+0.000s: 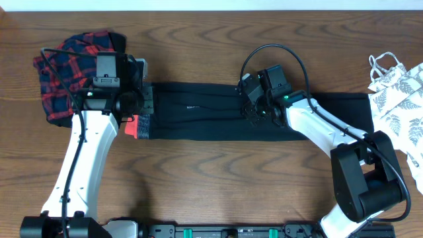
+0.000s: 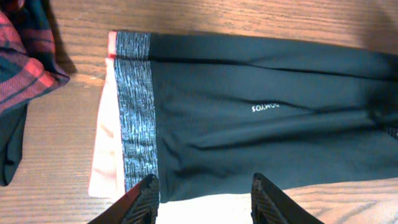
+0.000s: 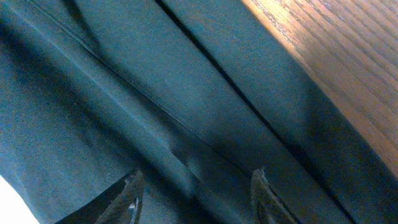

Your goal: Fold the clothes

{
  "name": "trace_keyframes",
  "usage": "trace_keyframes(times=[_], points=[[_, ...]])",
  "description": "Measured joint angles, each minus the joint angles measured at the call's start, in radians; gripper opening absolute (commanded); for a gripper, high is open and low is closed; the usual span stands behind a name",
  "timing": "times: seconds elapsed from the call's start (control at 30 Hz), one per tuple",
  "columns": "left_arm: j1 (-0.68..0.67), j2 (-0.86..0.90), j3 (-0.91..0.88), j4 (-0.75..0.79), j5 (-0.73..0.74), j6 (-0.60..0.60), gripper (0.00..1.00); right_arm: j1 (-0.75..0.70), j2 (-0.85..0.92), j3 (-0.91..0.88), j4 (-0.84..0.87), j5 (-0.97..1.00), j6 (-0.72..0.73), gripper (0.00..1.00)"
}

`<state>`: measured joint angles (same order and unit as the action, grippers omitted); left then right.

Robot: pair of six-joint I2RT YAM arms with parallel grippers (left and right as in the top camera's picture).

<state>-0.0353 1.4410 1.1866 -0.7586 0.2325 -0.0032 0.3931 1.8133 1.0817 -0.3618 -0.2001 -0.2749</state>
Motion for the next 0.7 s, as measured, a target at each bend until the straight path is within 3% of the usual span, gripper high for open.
trace_keyframes(times=[0.4, 0.53, 0.7], points=[[0.000, 0.000, 0.000, -0.005, 0.000, 0.000, 0.48, 0.000, 0.050, 0.000, 0.000, 0.015, -0.015, 0.55], [0.000, 0.000, 0.000, -0.005, 0.000, 0.000, 0.48, 0.000, 0.064, 0.000, 0.008, 0.015, -0.026, 0.43], [0.000, 0.000, 0.000, -0.005, 0.000, 0.000, 0.48, 0.000, 0.075, 0.000, 0.026, 0.022, -0.028, 0.39]])
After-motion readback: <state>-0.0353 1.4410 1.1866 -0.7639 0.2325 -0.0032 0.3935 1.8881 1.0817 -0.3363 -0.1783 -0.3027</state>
